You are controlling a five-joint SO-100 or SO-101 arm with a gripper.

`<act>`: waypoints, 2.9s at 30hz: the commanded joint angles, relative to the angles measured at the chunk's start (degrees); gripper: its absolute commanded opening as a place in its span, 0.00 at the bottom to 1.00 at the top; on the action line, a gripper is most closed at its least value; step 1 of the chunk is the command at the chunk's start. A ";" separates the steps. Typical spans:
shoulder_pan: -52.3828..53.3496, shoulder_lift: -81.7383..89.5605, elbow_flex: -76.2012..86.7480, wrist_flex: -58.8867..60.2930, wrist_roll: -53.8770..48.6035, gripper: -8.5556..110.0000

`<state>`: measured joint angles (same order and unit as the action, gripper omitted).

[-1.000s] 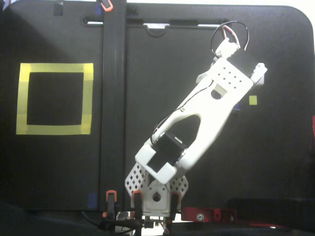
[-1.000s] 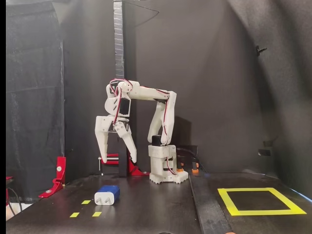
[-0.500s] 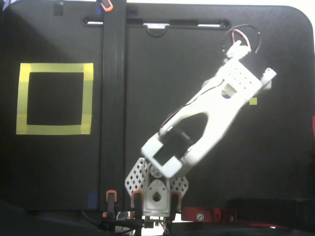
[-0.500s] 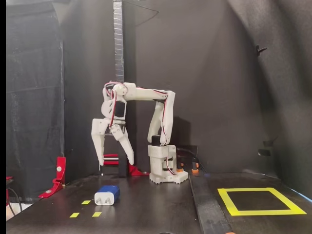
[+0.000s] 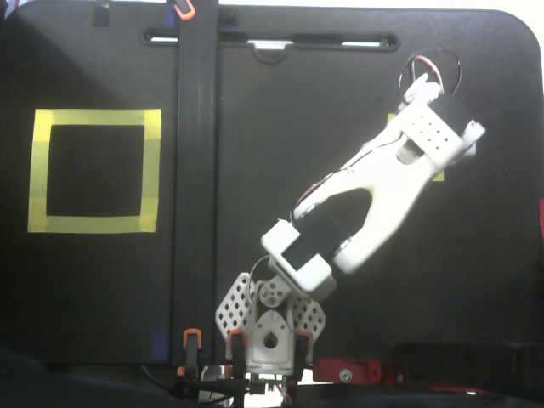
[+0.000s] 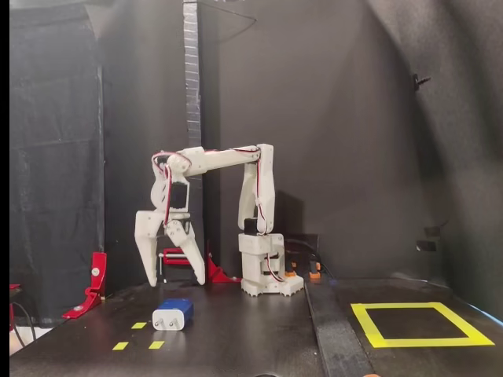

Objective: Grasp the block and place it in the designated area.

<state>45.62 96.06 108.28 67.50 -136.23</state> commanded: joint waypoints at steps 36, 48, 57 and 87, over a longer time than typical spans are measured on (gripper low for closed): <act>1.14 -8.88 7.29 -13.97 -2.37 0.37; 0.18 -8.96 9.67 -16.52 -2.37 0.37; -0.35 -8.96 11.25 -18.54 -2.46 0.25; -0.26 -7.12 8.79 -13.89 -2.64 0.24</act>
<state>45.18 87.98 118.83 51.15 -138.43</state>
